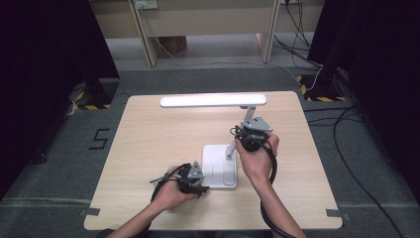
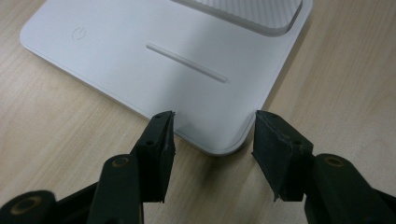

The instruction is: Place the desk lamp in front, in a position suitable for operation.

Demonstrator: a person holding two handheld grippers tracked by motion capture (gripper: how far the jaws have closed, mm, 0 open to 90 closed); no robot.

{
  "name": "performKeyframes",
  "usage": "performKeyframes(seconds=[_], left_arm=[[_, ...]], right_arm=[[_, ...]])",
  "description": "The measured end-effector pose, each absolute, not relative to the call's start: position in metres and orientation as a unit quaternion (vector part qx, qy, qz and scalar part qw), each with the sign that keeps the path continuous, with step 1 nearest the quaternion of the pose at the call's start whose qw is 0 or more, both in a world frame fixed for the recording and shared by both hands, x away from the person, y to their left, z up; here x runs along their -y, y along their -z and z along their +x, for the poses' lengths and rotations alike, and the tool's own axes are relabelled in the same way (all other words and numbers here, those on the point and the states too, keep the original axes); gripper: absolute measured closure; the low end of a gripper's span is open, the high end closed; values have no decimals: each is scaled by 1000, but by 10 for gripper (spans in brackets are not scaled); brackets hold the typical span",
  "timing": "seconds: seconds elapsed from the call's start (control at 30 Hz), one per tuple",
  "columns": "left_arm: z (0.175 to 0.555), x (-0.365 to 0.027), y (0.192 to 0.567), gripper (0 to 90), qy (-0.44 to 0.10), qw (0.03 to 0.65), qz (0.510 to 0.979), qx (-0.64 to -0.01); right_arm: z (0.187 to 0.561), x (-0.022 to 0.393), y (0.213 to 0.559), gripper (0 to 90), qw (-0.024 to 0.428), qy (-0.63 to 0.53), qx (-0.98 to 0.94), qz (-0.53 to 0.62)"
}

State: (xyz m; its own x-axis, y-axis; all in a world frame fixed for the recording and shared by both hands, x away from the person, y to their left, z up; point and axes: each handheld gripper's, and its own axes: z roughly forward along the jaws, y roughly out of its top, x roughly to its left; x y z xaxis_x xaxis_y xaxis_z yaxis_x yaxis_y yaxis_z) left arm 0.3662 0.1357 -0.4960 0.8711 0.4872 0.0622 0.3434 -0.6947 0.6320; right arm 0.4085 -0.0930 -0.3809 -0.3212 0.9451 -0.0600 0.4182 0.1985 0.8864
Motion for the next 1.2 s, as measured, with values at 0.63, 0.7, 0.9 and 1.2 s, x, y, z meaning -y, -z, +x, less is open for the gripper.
performKeyframes(seconds=[0.63,0.7,0.9,1.2], left_arm=[[363,-151,500,479,-94,318,911,-244],[362,-152,498,480,-96,327,907,-247],[356,-166,477,402,-102,390,877,-262],[350,-210,465,351,-127,422,837,-324]], right_arm=[[406,86,378,651,317,-394,-721,474],[408,86,379,625,304,-392,-728,473],[398,94,380,424,297,-405,-745,439],[373,149,400,410,282,-415,-740,447]])
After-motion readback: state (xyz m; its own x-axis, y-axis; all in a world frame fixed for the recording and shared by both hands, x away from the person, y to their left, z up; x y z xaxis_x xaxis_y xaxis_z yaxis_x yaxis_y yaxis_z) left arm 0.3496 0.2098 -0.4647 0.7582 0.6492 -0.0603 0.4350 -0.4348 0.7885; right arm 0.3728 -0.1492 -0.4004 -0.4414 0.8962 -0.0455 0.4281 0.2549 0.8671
